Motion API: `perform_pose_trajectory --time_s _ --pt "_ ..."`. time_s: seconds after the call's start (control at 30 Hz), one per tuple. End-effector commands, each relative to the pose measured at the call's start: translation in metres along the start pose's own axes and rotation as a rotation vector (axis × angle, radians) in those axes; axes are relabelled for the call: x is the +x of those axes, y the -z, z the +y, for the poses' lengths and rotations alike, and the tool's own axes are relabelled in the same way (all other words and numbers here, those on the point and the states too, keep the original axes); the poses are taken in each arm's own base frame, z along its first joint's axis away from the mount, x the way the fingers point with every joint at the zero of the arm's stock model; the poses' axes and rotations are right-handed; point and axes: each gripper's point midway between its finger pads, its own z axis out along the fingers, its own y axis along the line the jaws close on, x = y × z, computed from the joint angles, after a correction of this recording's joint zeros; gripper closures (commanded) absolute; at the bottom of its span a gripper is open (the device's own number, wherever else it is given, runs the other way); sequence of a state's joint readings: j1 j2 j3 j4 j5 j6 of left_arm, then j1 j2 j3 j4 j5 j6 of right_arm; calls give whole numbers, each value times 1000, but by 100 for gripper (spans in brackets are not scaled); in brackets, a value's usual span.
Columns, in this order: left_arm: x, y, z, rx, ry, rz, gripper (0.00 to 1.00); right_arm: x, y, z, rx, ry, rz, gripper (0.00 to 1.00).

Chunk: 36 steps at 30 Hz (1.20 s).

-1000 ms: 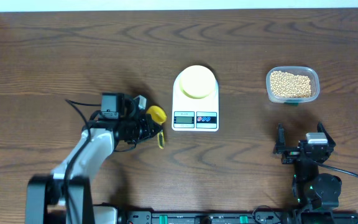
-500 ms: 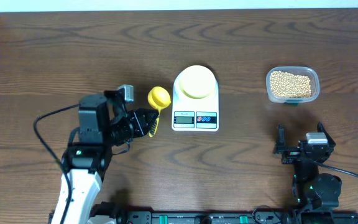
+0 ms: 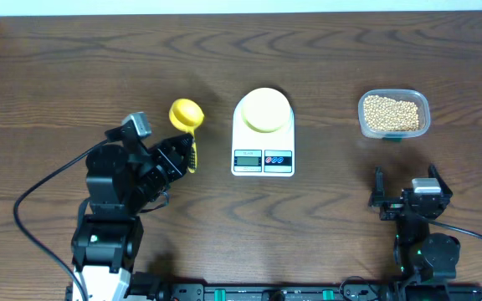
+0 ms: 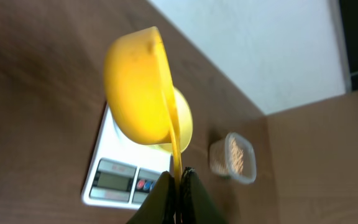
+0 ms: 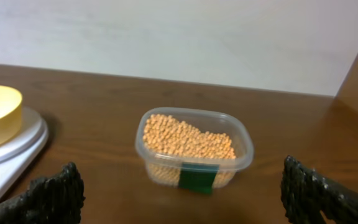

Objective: Scoop item into bowl and weigh 50g on scale
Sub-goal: 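Raise the scoop upright with the left gripper toward the center, then move the right gripper toward the scoop handle held by the left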

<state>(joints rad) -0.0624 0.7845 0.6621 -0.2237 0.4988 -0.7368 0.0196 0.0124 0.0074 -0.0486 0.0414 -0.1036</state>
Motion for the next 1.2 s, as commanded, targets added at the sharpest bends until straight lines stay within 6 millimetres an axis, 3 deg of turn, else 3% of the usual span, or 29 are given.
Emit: perform_pose_trajectory --time_s 0.0,0.13,0.17,0.33,0.53,0.73,0.83,0.9,0.97,1.07,1.13,1.17 --pt "-11 7 -5 6 27 -65 93 -22 2 14 -89 -47 -91 1" --pt "-13 9 -8 21 88 -75 93 -34 30 92 -596 -344 -60 1" --pt "-13 9 -9 23 100 -76 93 -41 34 96 -634 -381 -71 1" --pt "-12 9 -10 30 149 -70 93 -91 40 79 -637 -717 -192 1" --pt "-13 9 -10 33 161 -72 93 -134 54 72 -675 -792 -265 1" --pt "-15 9 -14 46 154 -82 93 -159 37 72 -586 -662 -61 1" --pt "-15 9 -14 48 183 -79 93 -153 16 65 -478 -547 127 1" --pt "-15 9 -15 54 197 -79 93 -153 1 66 -462 -569 210 1" --pt "-16 10 -19 73 199 -79 93 -152 -10 78 -511 -747 315 1" --pt "-20 11 -33 136 171 -82 93 -147 1 117 -733 -982 543 1" --pt "-26 15 -51 212 133 -93 93 -143 -4 132 -803 -1094 660 30" --pt "-28 16 -56 234 128 -99 93 -144 -5 137 -828 -1127 691 32"
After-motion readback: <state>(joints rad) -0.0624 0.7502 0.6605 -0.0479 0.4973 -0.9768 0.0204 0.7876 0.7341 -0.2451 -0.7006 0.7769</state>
